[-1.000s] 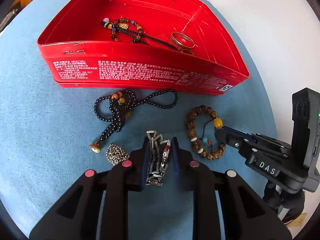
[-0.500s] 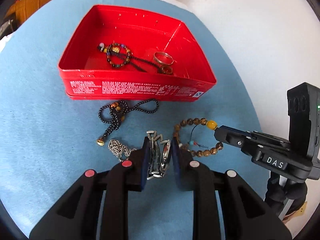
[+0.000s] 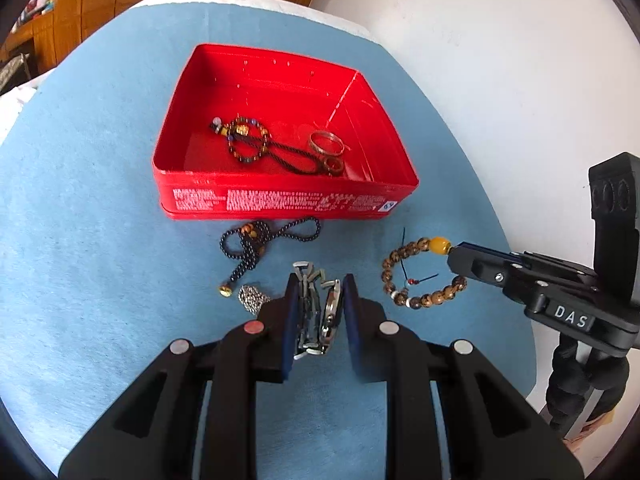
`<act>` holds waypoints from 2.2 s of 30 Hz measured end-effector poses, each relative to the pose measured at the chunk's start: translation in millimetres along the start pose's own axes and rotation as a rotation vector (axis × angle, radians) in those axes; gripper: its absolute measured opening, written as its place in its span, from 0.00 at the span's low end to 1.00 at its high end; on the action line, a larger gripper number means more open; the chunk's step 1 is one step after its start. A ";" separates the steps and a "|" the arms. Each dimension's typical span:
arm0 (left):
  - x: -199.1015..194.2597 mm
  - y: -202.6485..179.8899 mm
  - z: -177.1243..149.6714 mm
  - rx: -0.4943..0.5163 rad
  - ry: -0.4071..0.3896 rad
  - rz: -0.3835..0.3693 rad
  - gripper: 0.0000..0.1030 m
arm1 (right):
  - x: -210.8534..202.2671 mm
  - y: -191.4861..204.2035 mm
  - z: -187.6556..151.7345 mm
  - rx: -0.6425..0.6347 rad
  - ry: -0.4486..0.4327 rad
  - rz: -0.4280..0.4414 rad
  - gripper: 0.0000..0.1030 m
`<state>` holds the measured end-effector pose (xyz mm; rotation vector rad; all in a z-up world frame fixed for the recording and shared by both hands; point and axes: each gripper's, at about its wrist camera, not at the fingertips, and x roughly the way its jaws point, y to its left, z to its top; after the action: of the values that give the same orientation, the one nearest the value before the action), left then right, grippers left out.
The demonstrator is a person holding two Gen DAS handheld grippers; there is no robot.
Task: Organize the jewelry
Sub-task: 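Lift and carry the watch and brown bracelet over the red tin with both tools, then open both tools over the red tin to drop watch and bracelet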
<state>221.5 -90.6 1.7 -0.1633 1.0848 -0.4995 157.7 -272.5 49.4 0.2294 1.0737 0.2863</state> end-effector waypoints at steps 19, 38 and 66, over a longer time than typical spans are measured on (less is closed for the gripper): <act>-0.8 18.7 99.1 -0.049 -0.095 0.061 0.19 | -19.4 5.6 97.6 0.009 -0.135 -0.064 0.10; 99.3 63.1 151.0 -0.116 0.048 0.133 0.20 | 118.1 -17.7 162.7 0.037 0.009 -0.067 0.18; -7.1 74.3 17.6 -0.032 -0.051 0.310 0.81 | 58.2 -0.1 30.7 -0.059 0.013 0.002 0.24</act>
<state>257.1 -24.1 -11.6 -0.0342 1.0458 -0.1982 210.9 -254.2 15.3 0.1763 1.0769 0.3210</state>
